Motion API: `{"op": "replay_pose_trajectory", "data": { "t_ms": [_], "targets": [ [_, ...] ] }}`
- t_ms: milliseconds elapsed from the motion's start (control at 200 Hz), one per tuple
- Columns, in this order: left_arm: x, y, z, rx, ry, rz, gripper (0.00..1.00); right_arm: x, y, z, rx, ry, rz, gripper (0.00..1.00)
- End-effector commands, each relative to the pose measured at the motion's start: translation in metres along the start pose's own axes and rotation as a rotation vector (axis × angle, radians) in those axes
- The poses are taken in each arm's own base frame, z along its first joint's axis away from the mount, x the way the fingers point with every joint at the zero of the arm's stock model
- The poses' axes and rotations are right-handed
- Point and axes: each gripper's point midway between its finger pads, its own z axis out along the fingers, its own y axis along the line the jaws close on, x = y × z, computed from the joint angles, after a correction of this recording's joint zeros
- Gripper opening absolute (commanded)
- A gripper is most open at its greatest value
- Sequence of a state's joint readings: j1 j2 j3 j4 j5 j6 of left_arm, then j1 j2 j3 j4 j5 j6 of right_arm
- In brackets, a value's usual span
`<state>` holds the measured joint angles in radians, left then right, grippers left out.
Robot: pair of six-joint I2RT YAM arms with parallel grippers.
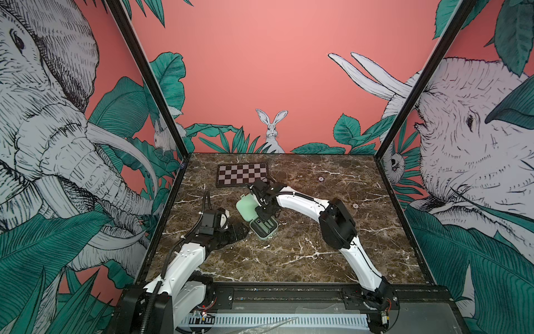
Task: Organize nail clipper sets
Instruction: Place the nail clipper in the storage box, then close the storage box at the center of the board.
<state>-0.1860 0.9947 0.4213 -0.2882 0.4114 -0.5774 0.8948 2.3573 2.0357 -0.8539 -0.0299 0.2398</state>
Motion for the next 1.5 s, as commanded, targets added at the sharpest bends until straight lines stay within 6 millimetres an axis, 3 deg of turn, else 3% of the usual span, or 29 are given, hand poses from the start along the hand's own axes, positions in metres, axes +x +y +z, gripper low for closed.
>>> {"op": "replay_pose_trajectory", "data": {
  "t_ms": [0, 140, 280, 450, 605, 665, 760, 920, 1120, 1180, 1200, 1320, 1495],
  "targets": [
    [-0.027, -0.007, -0.009, 0.025, -0.061, -0.012, 0.98, -0.016, -0.002, -0.023, 0.005, -0.045, 0.018, 0.12],
    [-0.065, -0.006, -0.022, 0.016, -0.124, -0.046, 0.88, -0.031, 0.0, -0.055, -0.009, -0.116, 0.036, 0.15],
    [-0.105, 0.005, -0.025, -0.014, -0.175, -0.086, 0.76, -0.019, 0.0, -0.08, -0.03, -0.152, 0.074, 0.15],
    [-0.139, 0.022, -0.013, -0.047, -0.179, -0.13, 0.75, 0.03, 0.006, -0.088, -0.099, -0.155, 0.169, 0.16],
    [-0.163, 0.033, 0.006, -0.066, -0.158, -0.151, 0.72, 0.083, 0.01, -0.068, -0.129, -0.118, 0.272, 0.16],
    [-0.171, 0.037, 0.015, -0.078, -0.131, -0.149, 0.68, 0.102, 0.009, -0.051, -0.133, -0.084, 0.303, 0.16],
    [-0.174, 0.038, 0.026, -0.078, -0.116, -0.131, 0.66, 0.106, 0.008, -0.038, -0.126, -0.075, 0.319, 0.15],
    [-0.162, 0.005, 0.044, -0.021, -0.01, -0.011, 0.65, 0.1, 0.002, -0.021, -0.092, -0.056, 0.336, 0.14],
    [-0.147, -0.014, 0.053, 0.082, 0.022, -0.013, 0.63, 0.091, -0.009, -0.013, -0.075, -0.052, 0.365, 0.13],
    [-0.142, -0.024, 0.054, 0.132, 0.043, -0.004, 0.62, 0.095, -0.012, -0.006, -0.072, -0.034, 0.37, 0.13],
    [-0.14, -0.028, 0.054, 0.147, 0.045, 0.002, 0.62, 0.082, -0.011, -0.012, -0.083, -0.06, 0.37, 0.14],
    [-0.13, -0.041, 0.049, 0.197, 0.057, 0.034, 0.61, 0.074, -0.014, -0.009, -0.084, -0.061, 0.374, 0.14],
    [-0.111, -0.049, 0.039, 0.212, 0.083, 0.068, 0.61, 0.059, -0.018, -0.008, -0.093, -0.065, 0.387, 0.14]
  ]
}}
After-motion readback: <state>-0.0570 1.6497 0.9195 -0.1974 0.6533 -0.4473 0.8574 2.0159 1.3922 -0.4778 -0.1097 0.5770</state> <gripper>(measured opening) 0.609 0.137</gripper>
